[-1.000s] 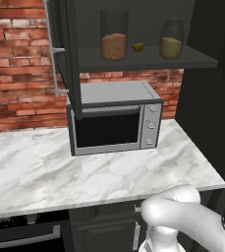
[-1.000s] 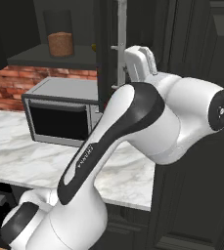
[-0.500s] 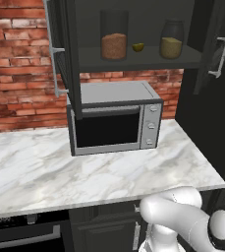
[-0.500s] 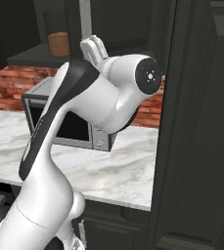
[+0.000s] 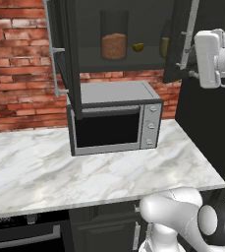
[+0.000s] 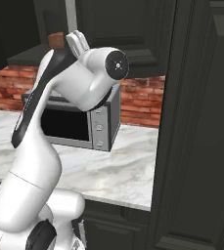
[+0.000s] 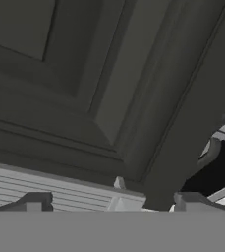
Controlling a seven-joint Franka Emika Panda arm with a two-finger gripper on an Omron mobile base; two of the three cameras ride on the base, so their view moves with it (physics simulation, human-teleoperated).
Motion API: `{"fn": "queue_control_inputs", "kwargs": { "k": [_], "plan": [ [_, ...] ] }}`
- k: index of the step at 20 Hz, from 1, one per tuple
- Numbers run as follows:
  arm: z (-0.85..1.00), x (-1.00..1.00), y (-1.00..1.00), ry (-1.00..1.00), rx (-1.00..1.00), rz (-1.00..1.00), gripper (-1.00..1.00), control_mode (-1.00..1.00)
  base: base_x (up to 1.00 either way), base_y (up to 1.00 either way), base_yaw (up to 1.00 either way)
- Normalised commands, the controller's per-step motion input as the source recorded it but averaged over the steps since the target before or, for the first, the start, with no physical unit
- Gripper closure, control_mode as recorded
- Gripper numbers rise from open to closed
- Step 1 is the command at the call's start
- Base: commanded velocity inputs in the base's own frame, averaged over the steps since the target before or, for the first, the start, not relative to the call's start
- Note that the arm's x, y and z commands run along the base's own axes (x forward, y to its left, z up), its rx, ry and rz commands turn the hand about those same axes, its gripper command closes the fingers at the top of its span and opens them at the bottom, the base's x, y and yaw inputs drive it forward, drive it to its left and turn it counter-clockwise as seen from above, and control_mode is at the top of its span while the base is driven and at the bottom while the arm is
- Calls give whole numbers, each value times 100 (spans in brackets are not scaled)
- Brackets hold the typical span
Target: Pick the jar and jar from the dining table and place them in the open cabinet. Close the cabinet after placing the objects.
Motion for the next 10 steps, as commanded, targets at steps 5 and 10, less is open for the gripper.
{"fn": "queue_control_inputs", "kwargs": {
  "k": [5,10],
  "plan": [
    [0,90,20,0,0,2,-100,-100,0,0,0],
    [0,81,18,0,0,0,-100,-100,0,0,0]
  ]
}}
